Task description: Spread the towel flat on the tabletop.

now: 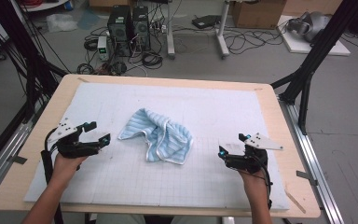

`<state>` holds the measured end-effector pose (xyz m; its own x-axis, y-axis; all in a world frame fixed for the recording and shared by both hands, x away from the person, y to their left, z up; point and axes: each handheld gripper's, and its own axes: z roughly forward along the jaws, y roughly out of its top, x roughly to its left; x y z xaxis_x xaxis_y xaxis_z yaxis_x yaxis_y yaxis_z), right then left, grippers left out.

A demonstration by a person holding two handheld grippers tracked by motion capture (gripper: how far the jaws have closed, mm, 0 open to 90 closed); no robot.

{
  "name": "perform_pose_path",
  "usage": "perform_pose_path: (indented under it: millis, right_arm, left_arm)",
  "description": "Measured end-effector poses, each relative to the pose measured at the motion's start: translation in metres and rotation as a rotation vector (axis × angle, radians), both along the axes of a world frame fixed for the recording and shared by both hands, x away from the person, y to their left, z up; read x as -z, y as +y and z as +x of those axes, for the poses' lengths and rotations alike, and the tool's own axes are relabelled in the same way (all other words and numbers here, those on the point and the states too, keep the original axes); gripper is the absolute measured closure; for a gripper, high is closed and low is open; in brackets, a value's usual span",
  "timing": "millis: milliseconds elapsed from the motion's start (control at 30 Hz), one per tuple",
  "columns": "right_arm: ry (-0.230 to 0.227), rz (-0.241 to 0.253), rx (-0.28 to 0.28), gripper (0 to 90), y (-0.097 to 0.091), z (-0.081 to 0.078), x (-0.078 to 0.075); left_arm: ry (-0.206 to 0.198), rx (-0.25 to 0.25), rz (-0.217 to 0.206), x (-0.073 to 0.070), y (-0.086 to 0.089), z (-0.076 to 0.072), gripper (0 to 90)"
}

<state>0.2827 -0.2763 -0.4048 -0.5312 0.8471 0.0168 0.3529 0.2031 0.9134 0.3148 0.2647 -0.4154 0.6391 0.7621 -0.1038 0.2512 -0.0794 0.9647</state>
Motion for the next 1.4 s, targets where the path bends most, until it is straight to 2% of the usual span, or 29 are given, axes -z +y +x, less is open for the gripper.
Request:
perform_pose_path:
  millis: [200, 333, 433, 533, 600, 667, 700, 767, 833, 867, 933, 1000, 1033, 1133, 1267, 1400]
  right_arm:
    - [-0.004, 0.0, 0.005, 9.3, 0.002, -0.003, -0.001]
    - [0.002, -0.013, -0.013, 9.3, 0.005, -0.005, 0.0]
    - [0.0, -0.007, -0.011, 9.3, 0.004, -0.007, -0.001]
    - [0.001, -0.006, -0.011, 9.3, 0.003, -0.007, 0.001]
    - [0.009, -0.001, -0.01, 9.3, 0.002, -0.007, 0.002]
    - [0.013, 0.005, -0.005, 9.3, 0.002, -0.008, 0.003]
    - [0.017, 0.007, -0.005, 9.3, 0.002, -0.008, 0.003]
    - [0.011, -0.002, -0.005, 9.3, 0.003, -0.009, 0.003]
    - [0.016, -0.002, -0.005, 9.3, 0.004, -0.009, 0.003]
    - [0.013, -0.004, -0.007, 9.3, 0.004, -0.009, 0.004]
    - [0.018, -0.006, -0.008, 9.3, 0.005, -0.008, 0.004]
    - [0.019, -0.008, -0.014, 9.3, 0.006, -0.008, 0.005]
    - [0.021, -0.011, -0.016, 9.3, 0.007, -0.008, 0.005]
    - [0.025, -0.015, -0.02, 9.3, 0.008, -0.007, 0.006]
    - [0.032, -0.027, -0.031, 9.3, 0.011, -0.005, 0.008]
    - [0.04, -0.031, -0.034, 9.3, 0.013, -0.005, 0.009]
  left_arm:
    - [0.008, 0.018, 0.005, 0.0, -0.007, 0.001, 17.4]
    - [0.014, 0.026, 0.021, 0.001, -0.014, 0.001, 17.4]
    - [0.023, 0.066, 0.04, 0.002, -0.027, 0.003, 17.6]
    - [0.041, 0.11, 0.034, 0.002, -0.035, 0.005, 21.3]
    - [0.044, 0.116, 0.032, 0.002, -0.039, 0.006, 21.3]
    - [0.044, 0.142, 0.057, 0.001, -0.052, 0.01, 21.3]
    - [0.044, 0.142, 0.057, 0.001, -0.052, 0.01, 21.3]
    - [0.052, 0.161, 0.089, 0.003, -0.065, 0.013, 21.5]
    - [0.05, 0.169, 0.09, 0.002, -0.069, 0.013, 22.0]
    - [0.053, 0.189, 0.095, 0.001, -0.078, 0.015, 22.2]
    - [0.057, 0.206, 0.118, 0.001, -0.087, 0.017, 22.6]
    - [0.065, 0.217, 0.124, 0.001, -0.091, 0.018, 22.7]
    - [0.074, 0.23, 0.152, 0.003, -0.101, 0.021, 22.8]
    - [0.09, 0.253, 0.194, 0.006, -0.116, 0.023, 22.9]
    - [0.125, 0.257, 0.293, 0.015, -0.133, 0.027, 22.9]
    - [0.145, 0.273, 0.306, 0.018, -0.141, 0.028, 26.9]
